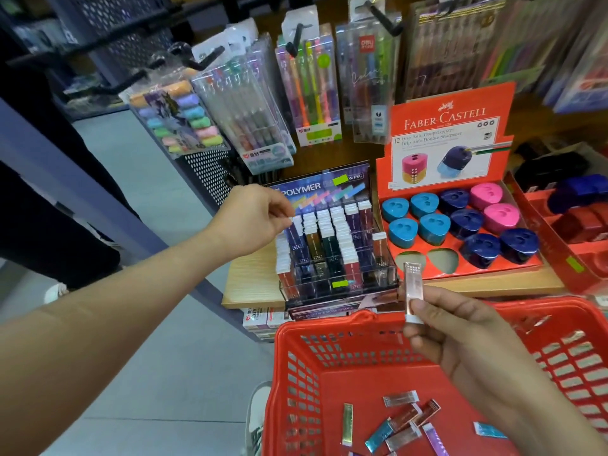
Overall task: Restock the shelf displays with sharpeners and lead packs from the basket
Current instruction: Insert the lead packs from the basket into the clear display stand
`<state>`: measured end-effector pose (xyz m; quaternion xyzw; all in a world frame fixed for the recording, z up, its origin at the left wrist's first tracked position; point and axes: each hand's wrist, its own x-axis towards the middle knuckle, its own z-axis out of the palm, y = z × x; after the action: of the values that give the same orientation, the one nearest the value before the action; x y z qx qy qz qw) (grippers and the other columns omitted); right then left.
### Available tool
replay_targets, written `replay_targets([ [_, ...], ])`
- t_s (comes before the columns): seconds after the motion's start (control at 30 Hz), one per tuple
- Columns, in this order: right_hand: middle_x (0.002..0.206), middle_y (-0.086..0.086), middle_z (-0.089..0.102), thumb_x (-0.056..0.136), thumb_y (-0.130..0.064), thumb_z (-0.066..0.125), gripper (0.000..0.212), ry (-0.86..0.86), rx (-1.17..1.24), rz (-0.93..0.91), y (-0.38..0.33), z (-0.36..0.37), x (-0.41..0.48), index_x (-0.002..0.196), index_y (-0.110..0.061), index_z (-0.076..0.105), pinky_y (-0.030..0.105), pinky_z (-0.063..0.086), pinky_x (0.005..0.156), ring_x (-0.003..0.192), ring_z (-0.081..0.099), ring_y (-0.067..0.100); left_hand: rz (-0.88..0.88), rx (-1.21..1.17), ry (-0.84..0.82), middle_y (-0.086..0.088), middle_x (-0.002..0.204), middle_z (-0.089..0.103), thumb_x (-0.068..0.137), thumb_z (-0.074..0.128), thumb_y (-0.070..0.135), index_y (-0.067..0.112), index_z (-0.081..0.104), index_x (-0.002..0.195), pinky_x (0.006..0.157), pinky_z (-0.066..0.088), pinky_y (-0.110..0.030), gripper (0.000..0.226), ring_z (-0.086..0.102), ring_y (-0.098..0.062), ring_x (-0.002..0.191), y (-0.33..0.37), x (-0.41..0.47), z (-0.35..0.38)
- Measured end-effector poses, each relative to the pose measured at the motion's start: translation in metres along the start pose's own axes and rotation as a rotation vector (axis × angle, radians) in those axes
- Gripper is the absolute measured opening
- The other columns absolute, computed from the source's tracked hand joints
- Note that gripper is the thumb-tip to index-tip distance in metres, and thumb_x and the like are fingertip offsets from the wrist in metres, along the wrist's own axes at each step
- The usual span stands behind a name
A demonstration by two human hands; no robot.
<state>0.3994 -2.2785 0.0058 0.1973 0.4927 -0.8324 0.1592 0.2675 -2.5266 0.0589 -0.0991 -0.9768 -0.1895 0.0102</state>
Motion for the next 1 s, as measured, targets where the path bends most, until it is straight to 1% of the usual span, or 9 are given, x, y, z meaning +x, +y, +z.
replay_targets([
  [0.2,0.063,0.009,0.06,0.079,0.003,0.063,0.014,0.011,-0.031,-0.013,0.003,0.0,0.002,0.092,0.003,0.068,0.017,0.049,0.043,0.049,0.059,0.011,0.062,0.071,-0.036,0.011,0.078,0.064,0.084,0.071,0.018,0.017,0.074,0.096,0.08,0.049,-0.017,0.011,0.06,-0.002,0.074,0.007,0.0,0.001],
  [0.27,0.063,0.007,0.061,0.071,-0.003,0.067,0.018,-0.007,-0.049,-0.021,0.003,0.001,0.002,0.089,-0.001,0.07,0.017,0.048,0.043,0.05,0.058,0.011,0.066,0.065,-0.042,0.011,0.077,0.065,0.084,0.072,0.018,0.018,0.074,0.094,0.077,0.049,-0.015,0.011,0.059,0.002,0.071,0.008,0.001,0.001],
  [0.37,0.067,0.006,0.063,0.067,-0.007,0.067,0.024,-0.044,-0.059,-0.032,0.001,0.003,0.0,0.091,-0.007,0.07,0.019,0.048,0.043,0.054,0.059,0.014,0.059,0.037,-0.056,0.011,0.075,0.067,0.083,0.073,0.018,0.018,0.075,0.091,0.067,0.043,-0.003,0.009,0.059,0.007,0.068,0.008,0.003,0.004],
  [0.47,0.071,0.008,0.067,0.071,-0.005,0.066,0.031,-0.079,-0.057,-0.036,0.0,0.005,0.0,0.101,-0.012,0.067,0.022,0.052,0.049,0.063,0.065,0.019,0.042,-0.012,-0.064,0.01,0.076,0.07,0.081,0.073,0.016,0.019,0.075,0.089,0.068,0.046,-0.005,0.008,0.062,0.006,0.069,0.007,0.005,0.006],
  [0.6,0.075,0.009,0.067,0.085,-0.006,0.06,0.01,-0.094,-0.038,-0.017,0.0,0.005,-0.001,0.086,-0.011,0.069,0.022,0.051,0.055,0.068,0.063,0.018,0.063,0.037,-0.075,0.01,0.075,0.067,0.081,0.072,0.014,0.016,0.075,0.09,0.074,0.05,-0.013,0.009,0.059,0.007,0.067,0.004,0.004,0.011],
  [0.67,0.082,0.015,0.061,0.08,-0.011,0.064,0.006,-0.095,-0.012,-0.031,-0.001,0.007,0.0,0.085,-0.008,0.067,0.021,0.051,0.055,0.07,0.057,0.018,0.086,0.091,-0.068,0.012,0.072,0.063,0.083,0.07,0.014,0.015,0.074,0.091,0.076,0.049,-0.016,0.008,0.058,0.004,0.066,0.003,0.002,0.016],
  [0.77,0.078,0.014,0.056,0.073,-0.004,0.066,0.025,-0.084,0.048,-0.063,-0.001,0.008,0.0,0.098,-0.007,0.06,0.022,0.054,0.053,0.06,0.061,0.015,0.151,0.209,-0.081,0.004,0.082,0.068,0.084,0.067,0.015,0.014,0.072,0.091,0.081,0.051,-0.028,0.009,0.063,-0.012,0.077,0.002,0.002,0.023],
  [0.87,0.069,0.009,0.054,0.079,0.005,0.064,0.043,-0.067,0.045,-0.105,-0.003,0.01,-0.002,0.115,-0.017,0.059,0.025,0.055,0.051,0.06,0.068,0.02,0.173,0.313,-0.101,0.001,0.088,0.07,0.083,0.064,0.017,0.017,0.071,0.091,0.079,0.052,-0.035,0.011,0.064,-0.019,0.082,0.0,0.006,0.027],
  [1.0,0.072,0.009,0.068,0.09,-0.003,0.058,0.021,-0.022,0.034,-0.117,-0.006,0.012,-0.005,0.104,-0.015,0.067,0.022,0.054,0.051,0.07,0.073,0.023,0.154,0.391,-0.136,0.003,0.09,0.065,0.081,0.062,0.017,0.021,0.063,0.088,0.076,0.051,-0.035,0.008,0.06,-0.02,0.086,0.006,0.011,0.028],
])
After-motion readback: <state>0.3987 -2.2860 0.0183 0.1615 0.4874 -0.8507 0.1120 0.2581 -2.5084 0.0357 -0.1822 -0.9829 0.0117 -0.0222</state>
